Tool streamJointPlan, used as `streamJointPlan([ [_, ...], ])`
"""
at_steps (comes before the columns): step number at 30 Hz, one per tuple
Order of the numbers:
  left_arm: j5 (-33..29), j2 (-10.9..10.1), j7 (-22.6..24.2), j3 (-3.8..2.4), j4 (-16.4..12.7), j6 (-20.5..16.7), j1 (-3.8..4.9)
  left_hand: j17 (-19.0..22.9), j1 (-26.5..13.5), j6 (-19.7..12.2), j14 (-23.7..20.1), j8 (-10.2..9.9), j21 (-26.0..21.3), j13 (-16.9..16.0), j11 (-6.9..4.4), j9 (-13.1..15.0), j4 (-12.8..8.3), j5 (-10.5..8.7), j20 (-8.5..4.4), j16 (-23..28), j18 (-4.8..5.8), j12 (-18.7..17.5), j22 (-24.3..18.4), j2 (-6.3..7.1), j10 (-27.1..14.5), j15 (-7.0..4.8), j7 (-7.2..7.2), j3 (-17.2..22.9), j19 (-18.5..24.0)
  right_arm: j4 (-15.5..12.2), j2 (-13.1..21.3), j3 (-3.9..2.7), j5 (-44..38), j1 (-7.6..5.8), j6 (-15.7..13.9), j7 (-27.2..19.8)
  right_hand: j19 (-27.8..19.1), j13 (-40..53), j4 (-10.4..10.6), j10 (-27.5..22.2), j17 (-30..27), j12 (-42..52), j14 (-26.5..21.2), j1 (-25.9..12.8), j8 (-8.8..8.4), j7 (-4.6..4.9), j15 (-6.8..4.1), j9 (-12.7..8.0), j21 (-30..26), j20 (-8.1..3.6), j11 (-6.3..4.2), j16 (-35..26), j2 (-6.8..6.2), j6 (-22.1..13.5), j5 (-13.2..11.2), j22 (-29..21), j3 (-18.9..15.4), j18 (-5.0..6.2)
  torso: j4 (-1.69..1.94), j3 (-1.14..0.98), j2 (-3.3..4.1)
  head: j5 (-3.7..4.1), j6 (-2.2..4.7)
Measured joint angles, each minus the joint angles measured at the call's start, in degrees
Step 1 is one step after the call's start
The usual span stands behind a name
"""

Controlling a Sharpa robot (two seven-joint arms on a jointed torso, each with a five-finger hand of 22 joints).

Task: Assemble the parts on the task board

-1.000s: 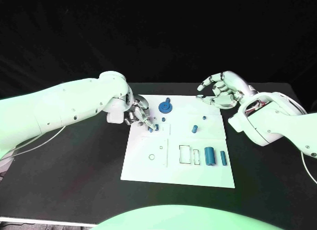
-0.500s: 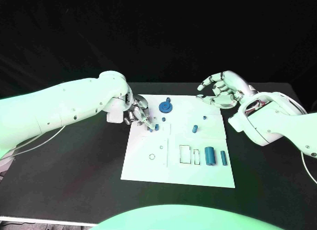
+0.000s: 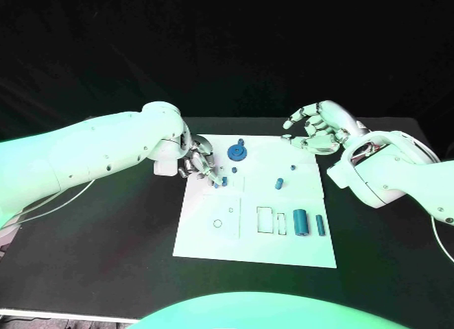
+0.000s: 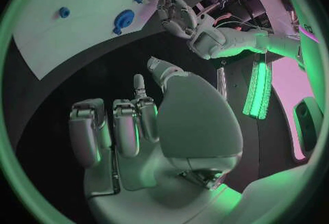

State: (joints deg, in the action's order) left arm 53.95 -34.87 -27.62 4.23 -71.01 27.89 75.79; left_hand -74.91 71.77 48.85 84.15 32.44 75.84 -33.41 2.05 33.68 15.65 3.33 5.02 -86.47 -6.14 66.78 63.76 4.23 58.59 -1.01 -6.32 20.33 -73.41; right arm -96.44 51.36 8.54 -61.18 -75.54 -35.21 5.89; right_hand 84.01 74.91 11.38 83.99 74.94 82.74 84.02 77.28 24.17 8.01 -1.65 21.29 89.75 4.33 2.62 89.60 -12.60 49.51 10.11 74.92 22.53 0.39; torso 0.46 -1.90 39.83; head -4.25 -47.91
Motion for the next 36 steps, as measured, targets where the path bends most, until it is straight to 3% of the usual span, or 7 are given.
streamJointPlan([
  [7, -0.39, 0.07, 0.12, 0.01, 0.02, -0.04, 0.01, 0.00, 1.81, 0.00, -0.22, 0.00, 0.00, 0.14, 0.00, -0.31, -0.58, -0.01, 0.00, 0.00, 0.00, -0.54, -0.01, 0.06, 0.00, -0.21, 0.00, 2.51, 0.00, 0.02, -0.01, 0.00, 0.00, 0.00, 0.02, 0.04, 0.00, 0.00, 0.00, 0.00, -0.01, 0.00, 0.00, 0.00, 0.00, 0.00, 0.00, 0.00, 0.00, 0.00, 0.00, 0.00, 0.00, 0.00, 0.00, -0.01, 0.00, 0.00, 0.02, -0.02, 0.00, -0.05, -0.03],
  [18, -1.32, 0.08, 0.28, 0.08, 0.09, 0.01, -0.03, 0.00, 2.69, -0.81, -0.22, -0.54, 0.21, 0.14, 0.15, -1.39, -7.65, 0.26, 0.00, 0.00, -0.01, -2.66, 0.29, 3.03, -0.11, -0.21, -0.17, 19.08, 0.00, 0.05, 0.05, 0.00, 0.00, 0.00, 0.04, 0.10, 0.00, 0.00, 0.00, 0.00, -0.01, 0.00, 0.00, 0.00, 0.25, 0.00, 0.00, 0.06, 0.00, 0.00, 0.00, 0.00, 0.00, 0.00, 0.00, -0.01, 0.00, 0.00, 0.03, 0.00, -0.01, -0.13, -0.04],
  [23, -1.68, 0.07, 0.24, 0.11, 0.10, 0.06, -0.08, 0.00, 1.03, -0.84, -0.22, 0.29, 0.43, -0.30, 0.35, -1.37, -7.02, 0.86, 0.00, 0.00, -0.01, -2.88, 0.46, 3.44, 0.09, -0.21, -0.21, 19.82, 0.00, 0.07, 0.07, 0.00, 0.00, 0.00, 0.05, 0.11, 0.00, 0.00, 0.00, 0.00, -0.02, 0.00, 0.00, 0.00, 0.25, 0.00, 0.00, 0.06, 0.00, 0.00, 0.00, 0.00, 0.00, 0.00, 0.00, -0.01, 0.00, 0.00, 0.03, 0.01, -0.01, -0.14, -0.01],
  [24, -1.75, 0.07, 0.23, 0.11, 0.10, 0.07, -0.08, 0.00, 0.83, -0.87, -0.22, 0.31, 0.43, -0.35, 0.35, -1.37, -9.38, 0.86, 0.00, 0.00, -0.01, -2.88, 0.51, 3.52, 0.09, -0.21, -0.22, 22.19, 0.00, 0.07, 0.07, 0.00, 0.00, 0.00, 0.05, 0.11, 0.00, 0.00, 0.00, 0.00, -0.02, 0.00, 0.00, 0.00, 0.24, 0.00, 0.00, 0.06, 0.00, 0.00, 0.00, 0.00, 0.00, 0.00, 0.00, -0.01, 0.00, 0.00, 0.03, 0.01, -0.01, -0.14, 0.00],
  [31, -2.09, 0.07, 0.14, 0.11, 0.12, 0.10, -0.07, 0.00, -0.15, -1.01, -0.22, 0.39, 0.72, -0.94, 0.49, -1.38, -9.48, 1.78, 0.00, 0.00, -0.01, -2.88, 0.88, 3.51, 0.34, -0.21, -0.46, 23.08, 0.00, 0.09, 0.09, 0.00, 0.00, 0.00, 0.05, 0.12, 0.00, 0.00, 0.00, 0.00, -0.02, 0.00, 0.00, 0.00, 0.24, 0.00, 0.00, 0.05, 0.00, 0.00, 0.00, 0.00, 0.00, 0.00, 0.00, -0.02, 0.00, 0.00, 0.03, 0.01, -0.01, -0.18, 0.02],
  [34, -2.19, 0.06, 0.12, 0.11, 0.12, 0.03, -0.07, 0.00, -1.22, -0.81, -0.22, 0.73, 1.10, -1.67, 0.34, -1.38, -9.25, 3.29, 0.22, -0.33, -0.01, -2.88, 1.32, 3.41, 1.35, -0.21, -0.65, 23.32, -0.21, 0.10, 0.09, 0.00, 0.00, 0.00, 0.06, 0.13, 0.00, 0.00, 0.00, 0.00, -0.02, 0.00, 0.00, 0.00, 0.24, 0.00, 0.00, 0.05, 0.00, 0.00, 0.00, 0.00, 0.00, 0.00, 0.00, -0.02, 0.00, 0.00, 0.03, 0.01, -0.01, -0.19, 0.02],
  [36, -2.25, 0.02, 0.12, 0.11, 0.12, -0.14, -0.07, 0.00, -2.16, -0.17, -0.22, 1.37, 1.68, -2.79, 0.25, -1.37, -9.25, 6.41, 0.06, -0.58, -0.01, -2.51, 2.03, 3.79, 2.50, -0.21, -0.61, 23.32, -0.78, 0.13, 0.10, 0.00, 0.00, 0.00, 0.07, 0.13, 0.00, 0.00, 0.00, 0.00, -0.02, 0.00, 0.00, 0.00, 0.23, 0.00, 0.00, 0.05, 0.00, -0.01, 0.00, 0.00, 0.00, 0.00, 0.00, -0.02, 0.00, 0.00, 0.03, -0.01, -0.01, -0.19, 0.02],
])
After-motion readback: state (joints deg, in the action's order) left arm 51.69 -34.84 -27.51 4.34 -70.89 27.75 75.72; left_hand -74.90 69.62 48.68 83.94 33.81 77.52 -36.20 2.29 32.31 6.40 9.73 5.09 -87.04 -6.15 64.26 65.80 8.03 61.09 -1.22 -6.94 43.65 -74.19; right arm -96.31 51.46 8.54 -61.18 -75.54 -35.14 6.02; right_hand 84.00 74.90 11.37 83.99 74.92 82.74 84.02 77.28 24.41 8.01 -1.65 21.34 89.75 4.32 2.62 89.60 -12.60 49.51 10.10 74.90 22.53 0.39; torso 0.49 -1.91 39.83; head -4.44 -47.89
